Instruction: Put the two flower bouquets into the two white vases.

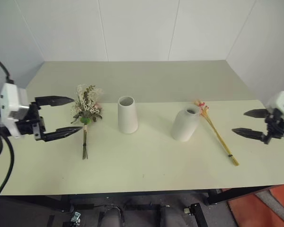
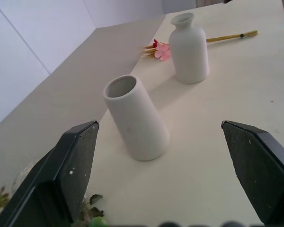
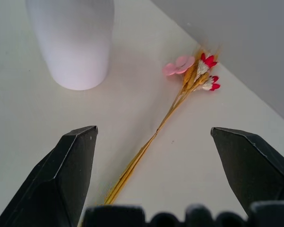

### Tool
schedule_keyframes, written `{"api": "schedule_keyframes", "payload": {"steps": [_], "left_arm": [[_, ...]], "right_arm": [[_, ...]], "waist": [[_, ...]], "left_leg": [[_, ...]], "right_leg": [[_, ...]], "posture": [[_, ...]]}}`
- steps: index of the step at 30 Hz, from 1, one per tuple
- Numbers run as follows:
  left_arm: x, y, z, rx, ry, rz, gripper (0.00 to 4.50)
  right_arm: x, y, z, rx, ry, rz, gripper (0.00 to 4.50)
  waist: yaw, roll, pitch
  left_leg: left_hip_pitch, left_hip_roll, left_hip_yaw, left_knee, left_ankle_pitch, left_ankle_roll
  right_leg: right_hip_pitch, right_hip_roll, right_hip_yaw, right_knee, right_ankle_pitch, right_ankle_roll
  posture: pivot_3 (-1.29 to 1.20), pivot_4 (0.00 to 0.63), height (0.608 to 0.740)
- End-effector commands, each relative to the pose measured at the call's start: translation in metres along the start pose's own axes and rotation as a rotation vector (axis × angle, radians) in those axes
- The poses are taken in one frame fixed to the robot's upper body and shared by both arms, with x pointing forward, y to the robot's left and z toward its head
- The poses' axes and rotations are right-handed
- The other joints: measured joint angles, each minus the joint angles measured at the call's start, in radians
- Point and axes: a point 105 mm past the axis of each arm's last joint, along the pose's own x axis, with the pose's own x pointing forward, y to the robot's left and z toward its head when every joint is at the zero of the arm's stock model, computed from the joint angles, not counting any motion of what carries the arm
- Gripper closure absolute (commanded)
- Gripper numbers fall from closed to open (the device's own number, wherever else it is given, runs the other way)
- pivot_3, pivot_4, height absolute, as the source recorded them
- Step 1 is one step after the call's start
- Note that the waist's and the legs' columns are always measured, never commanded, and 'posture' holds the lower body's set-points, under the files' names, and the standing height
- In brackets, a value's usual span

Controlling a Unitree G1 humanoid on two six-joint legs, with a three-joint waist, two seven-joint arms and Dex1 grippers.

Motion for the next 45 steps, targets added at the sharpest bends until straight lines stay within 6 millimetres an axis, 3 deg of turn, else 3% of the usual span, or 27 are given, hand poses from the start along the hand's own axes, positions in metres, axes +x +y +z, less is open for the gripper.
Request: {"api": "schedule_keyframes", "payload": {"steps": [1, 5, 11, 21, 24, 35, 41, 45], "left_arm": [[0.011, -0.001, 0.007, 0.046, -0.020, -0.040, 0.00], [0.023, -0.005, 0.005, 0.036, -0.036, -0.087, 0.00], [0.030, -0.009, 0.002, 0.027, -0.045, -0.094, 0.00], [0.033, -0.019, -0.004, -0.004, -0.043, -0.065, 0.00], [0.033, -0.020, -0.005, -0.010, -0.045, -0.051, 0.00], [0.037, -0.022, -0.005, -0.017, -0.061, -0.033, 0.00], [0.031, -0.018, -0.006, -0.005, -0.046, -0.016, 0.00], [0.027, -0.014, -0.005, 0.004, -0.032, -0.004, 0.00]], "right_arm": [[0.011, -0.004, 0.009, 0.038, 0.109, -0.012, 0.02], [0.039, -0.010, 0.004, 0.109, 0.252, -0.007, 0.02], [0.064, -0.024, -0.006, 0.196, 0.350, -0.035, 0.02], [0.085, -0.043, -0.032, 0.300, 0.429, -0.150, 0.02], [0.087, -0.041, -0.034, 0.318, 0.435, -0.131, 0.61], [0.095, -0.034, -0.042, 0.340, 0.450, -0.102, 4.49], [0.093, -0.043, -0.041, 0.338, 0.417, -0.175, 4.49], [0.077, -0.080, -0.004, 0.238, 0.175, -0.361, 4.49]], "waist": [[-0.002, 0.000, 0.000], [-0.003, 0.000, 0.000], [-0.001, 0.000, 0.000], [-0.003, 0.000, 0.000], [-0.006, 0.000, 0.000], [-0.026, 0.000, 0.000], [-0.027, 0.000, 0.000], [-0.027, 0.000, 0.000]], "left_leg": [[0.000, 0.000, 0.000, 0.000, 0.000, 0.000], [-0.001, 0.000, 0.000, 0.001, 0.000, 0.000], [-0.004, -0.001, 0.000, 0.001, 0.000, 0.000], [-0.004, -0.001, -0.001, 0.001, 0.000, 0.000], [-0.004, -0.001, -0.001, 0.001, 0.000, 0.000], [-0.004, -0.001, -0.001, 0.001, 0.000, 0.000], [-0.003, -0.001, -0.001, 0.001, 0.000, 0.000], [-0.003, -0.002, -0.001, 0.000, 0.000, 0.000]], "right_leg": [[0.000, 0.000, 0.000, 0.000, 0.000, 0.000], [-0.001, 0.000, 0.000, 0.000, 0.000, 0.000], [-0.003, 0.000, 0.000, -0.001, 0.004, -0.005], [-0.002, 0.000, 0.000, -0.001, 0.005, -0.004], [-0.002, 0.000, 0.000, -0.001, 0.005, -0.004], [-0.002, 0.000, 0.000, -0.001, 0.006, -0.004], [-0.001, 0.000, 0.000, -0.001, 0.006, -0.004], [-0.001, 0.000, 0.000, -0.001, 0.006, -0.004]], "posture": [[0.00, 0.150, 0.740], [0.00, 0.150, 0.740], [0.00, 0.150, 0.740], [0.00, 0.150, 0.740], [0.00, 0.150, 0.740], [0.00, 0.150, 0.740], [0.00, 0.150, 0.740], [0.00, 0.150, 0.740]]}}
